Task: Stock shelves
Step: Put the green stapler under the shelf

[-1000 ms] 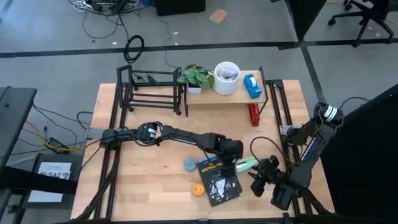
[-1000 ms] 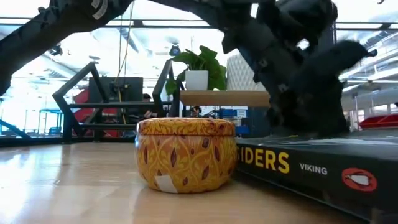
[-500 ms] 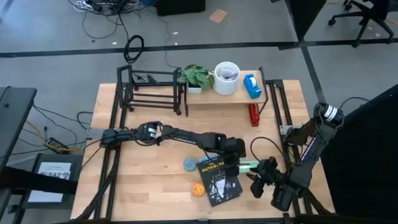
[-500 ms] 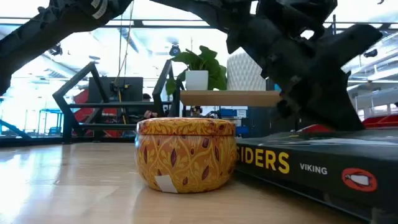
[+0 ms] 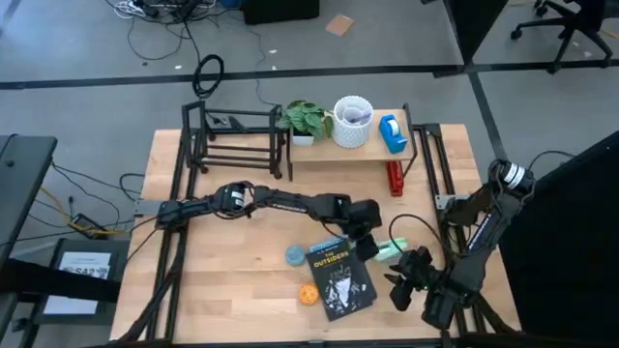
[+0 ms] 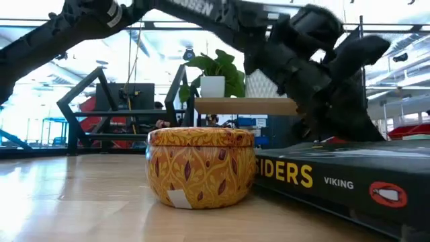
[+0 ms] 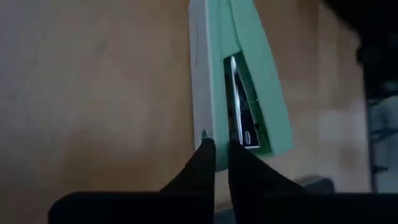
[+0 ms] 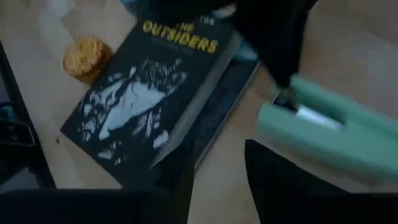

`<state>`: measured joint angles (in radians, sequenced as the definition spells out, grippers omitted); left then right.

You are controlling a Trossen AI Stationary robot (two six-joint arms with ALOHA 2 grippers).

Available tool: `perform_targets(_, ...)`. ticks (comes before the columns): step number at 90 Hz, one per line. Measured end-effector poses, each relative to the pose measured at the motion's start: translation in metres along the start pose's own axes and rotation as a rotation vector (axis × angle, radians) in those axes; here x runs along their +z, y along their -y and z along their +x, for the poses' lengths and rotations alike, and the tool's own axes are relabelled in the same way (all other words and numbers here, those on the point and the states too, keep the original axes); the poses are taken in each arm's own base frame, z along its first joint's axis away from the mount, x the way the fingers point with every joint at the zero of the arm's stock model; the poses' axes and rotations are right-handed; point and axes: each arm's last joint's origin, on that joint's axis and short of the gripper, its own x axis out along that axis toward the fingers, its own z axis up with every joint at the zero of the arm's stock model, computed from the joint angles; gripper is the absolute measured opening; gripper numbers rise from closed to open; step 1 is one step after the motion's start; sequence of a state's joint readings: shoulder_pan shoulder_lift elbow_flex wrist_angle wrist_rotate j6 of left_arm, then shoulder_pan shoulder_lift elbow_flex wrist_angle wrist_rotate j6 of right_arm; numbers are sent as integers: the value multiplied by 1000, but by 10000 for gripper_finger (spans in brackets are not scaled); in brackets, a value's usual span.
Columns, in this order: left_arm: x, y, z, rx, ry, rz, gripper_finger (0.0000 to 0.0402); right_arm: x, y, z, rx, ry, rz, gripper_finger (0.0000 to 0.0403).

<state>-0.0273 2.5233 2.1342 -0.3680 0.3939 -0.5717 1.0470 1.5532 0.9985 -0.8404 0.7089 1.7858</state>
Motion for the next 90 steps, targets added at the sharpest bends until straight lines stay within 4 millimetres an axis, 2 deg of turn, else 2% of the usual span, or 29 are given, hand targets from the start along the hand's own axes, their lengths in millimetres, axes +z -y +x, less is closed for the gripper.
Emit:
perform_targets(10,-8,-12,6,-57,-11,-76,0,-2,1,1,-7,-33,39,112)
perform_targets(20,-16,-19,10,-79,-33,-114,0,-7,11,7,-56,-85,97,112)
perform_targets(37,-16,-22,10,-83,-36,-123,0,-14,33,22,-182,-162,218,112)
perform_targets(56,-17,-23,11,-78,-40,-138,0,-9,50,41,-275,-168,267,112)
perform_targets(69,-17,-23,11,-76,-41,-140,0,-1,48,49,-279,-205,240,112)
perform_targets(90,-18,-25,12,-68,-40,-150,1,9,47,57,-274,-150,219,112)
